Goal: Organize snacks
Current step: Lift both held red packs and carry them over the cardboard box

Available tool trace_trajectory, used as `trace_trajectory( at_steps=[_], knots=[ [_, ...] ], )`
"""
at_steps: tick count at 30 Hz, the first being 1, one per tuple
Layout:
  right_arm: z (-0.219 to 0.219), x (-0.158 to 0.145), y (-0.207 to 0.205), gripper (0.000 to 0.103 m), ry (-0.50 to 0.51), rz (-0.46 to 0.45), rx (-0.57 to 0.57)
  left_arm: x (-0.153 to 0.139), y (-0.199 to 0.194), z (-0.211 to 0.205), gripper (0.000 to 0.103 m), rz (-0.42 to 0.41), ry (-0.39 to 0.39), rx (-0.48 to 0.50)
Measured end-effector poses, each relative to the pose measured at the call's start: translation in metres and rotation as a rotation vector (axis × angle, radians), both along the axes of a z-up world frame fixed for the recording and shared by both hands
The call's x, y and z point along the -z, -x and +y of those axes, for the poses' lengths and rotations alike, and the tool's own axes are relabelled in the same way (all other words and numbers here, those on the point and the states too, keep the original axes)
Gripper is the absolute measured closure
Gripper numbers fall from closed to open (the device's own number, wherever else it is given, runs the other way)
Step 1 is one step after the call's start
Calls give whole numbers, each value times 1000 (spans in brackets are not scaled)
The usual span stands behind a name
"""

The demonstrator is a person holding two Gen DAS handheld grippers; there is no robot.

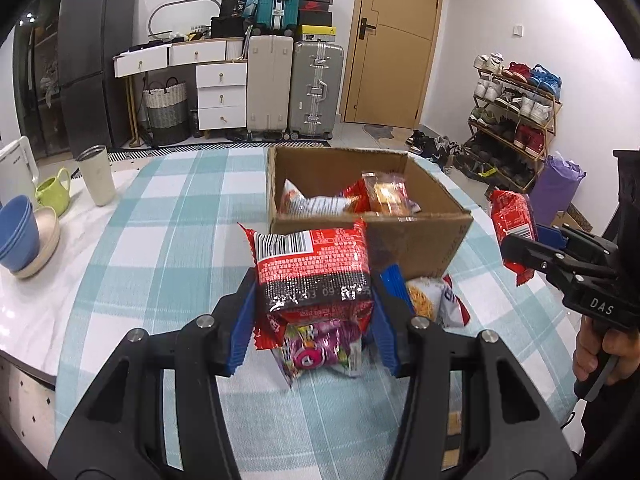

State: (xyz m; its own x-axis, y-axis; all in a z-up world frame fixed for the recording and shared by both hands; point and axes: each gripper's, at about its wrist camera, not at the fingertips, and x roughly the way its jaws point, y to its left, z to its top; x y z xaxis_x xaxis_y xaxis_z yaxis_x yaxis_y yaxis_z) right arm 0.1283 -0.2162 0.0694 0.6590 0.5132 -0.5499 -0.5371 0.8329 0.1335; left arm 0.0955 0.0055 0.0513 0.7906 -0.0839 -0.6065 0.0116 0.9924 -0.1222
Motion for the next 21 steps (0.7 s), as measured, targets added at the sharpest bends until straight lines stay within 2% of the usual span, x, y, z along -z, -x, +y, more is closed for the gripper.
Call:
trace_trajectory(
  at_steps=[12,21],
  knots=[
    [15,-17,-34,57,-5,-5,-17,-29,-38,9,55,-17,-6,-13],
    [25,-14,-57,57,9,-14,-11,-40,-69,8,55,-35,-14,15]
  ],
)
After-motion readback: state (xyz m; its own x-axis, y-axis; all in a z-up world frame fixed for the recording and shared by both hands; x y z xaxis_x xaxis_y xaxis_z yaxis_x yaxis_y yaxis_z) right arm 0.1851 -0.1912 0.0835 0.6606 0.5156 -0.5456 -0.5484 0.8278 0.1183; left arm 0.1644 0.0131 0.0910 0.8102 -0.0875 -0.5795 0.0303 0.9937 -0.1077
